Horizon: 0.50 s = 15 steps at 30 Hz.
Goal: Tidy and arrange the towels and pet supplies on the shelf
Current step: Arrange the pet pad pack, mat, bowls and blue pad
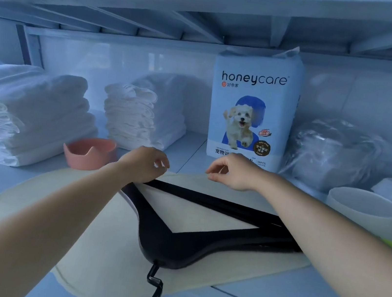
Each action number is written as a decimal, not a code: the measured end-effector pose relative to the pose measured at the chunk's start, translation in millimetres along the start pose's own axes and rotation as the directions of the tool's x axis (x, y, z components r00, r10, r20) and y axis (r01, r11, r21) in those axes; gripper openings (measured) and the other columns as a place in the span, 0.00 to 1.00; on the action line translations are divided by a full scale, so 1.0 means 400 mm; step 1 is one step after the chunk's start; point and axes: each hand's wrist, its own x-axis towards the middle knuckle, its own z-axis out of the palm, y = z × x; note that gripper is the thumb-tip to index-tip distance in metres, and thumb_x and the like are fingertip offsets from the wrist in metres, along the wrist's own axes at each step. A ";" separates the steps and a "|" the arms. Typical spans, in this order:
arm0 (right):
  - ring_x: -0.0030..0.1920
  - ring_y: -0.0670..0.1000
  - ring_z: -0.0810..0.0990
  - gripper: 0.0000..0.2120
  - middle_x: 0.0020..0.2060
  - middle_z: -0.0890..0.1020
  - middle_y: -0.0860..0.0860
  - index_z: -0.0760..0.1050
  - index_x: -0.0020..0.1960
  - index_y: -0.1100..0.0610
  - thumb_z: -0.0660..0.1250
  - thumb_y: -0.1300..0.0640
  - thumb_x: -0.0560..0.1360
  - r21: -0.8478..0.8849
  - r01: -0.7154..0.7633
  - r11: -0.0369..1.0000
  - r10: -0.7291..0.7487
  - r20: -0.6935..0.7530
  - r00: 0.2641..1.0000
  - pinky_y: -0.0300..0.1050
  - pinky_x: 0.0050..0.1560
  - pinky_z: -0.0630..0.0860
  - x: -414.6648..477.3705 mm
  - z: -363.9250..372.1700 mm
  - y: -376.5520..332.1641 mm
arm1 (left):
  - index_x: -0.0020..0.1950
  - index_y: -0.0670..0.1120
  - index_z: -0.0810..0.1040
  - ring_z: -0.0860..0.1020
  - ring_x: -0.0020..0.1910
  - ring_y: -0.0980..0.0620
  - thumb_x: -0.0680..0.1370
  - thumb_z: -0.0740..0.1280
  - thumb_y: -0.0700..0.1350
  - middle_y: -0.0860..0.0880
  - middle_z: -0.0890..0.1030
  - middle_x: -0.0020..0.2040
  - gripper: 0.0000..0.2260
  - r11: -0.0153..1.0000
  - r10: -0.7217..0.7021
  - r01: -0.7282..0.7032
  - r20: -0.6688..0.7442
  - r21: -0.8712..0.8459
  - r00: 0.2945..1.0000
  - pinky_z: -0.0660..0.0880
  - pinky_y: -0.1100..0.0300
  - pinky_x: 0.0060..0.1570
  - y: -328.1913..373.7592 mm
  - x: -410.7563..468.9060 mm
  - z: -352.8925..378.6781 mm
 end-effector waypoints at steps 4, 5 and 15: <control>0.49 0.45 0.74 0.13 0.51 0.78 0.45 0.77 0.58 0.52 0.65 0.50 0.76 -0.124 -0.064 0.990 0.072 0.062 0.995 0.37 0.49 0.68 0.059 0.010 0.014 | 0.53 0.54 0.78 0.75 0.51 0.54 0.77 0.62 0.48 0.54 0.78 0.52 0.08 0.997 0.023 -0.027 0.064 0.075 0.998 0.72 0.60 0.55 -0.024 0.071 0.011; 0.49 0.45 0.74 0.13 0.53 0.78 0.46 0.77 0.59 0.52 0.65 0.50 0.76 -0.151 -0.075 0.986 0.087 0.077 0.993 0.37 0.49 0.68 0.071 0.014 0.016 | 0.53 0.54 0.78 0.75 0.52 0.53 0.76 0.63 0.49 0.53 0.78 0.53 0.08 0.996 0.017 -0.025 0.085 0.091 0.996 0.71 0.60 0.55 -0.034 0.085 0.014; 0.57 0.49 0.74 0.20 0.60 0.76 0.48 0.71 0.66 0.52 0.63 0.46 0.77 -0.259 -0.099 0.961 0.149 0.181 0.972 0.39 0.55 0.68 0.175 0.066 -0.004 | 0.64 0.51 0.73 0.72 0.56 0.52 0.76 0.65 0.55 0.50 0.76 0.58 0.17 0.986 0.030 -0.074 0.279 0.147 0.960 0.66 0.62 0.55 -0.110 0.142 0.040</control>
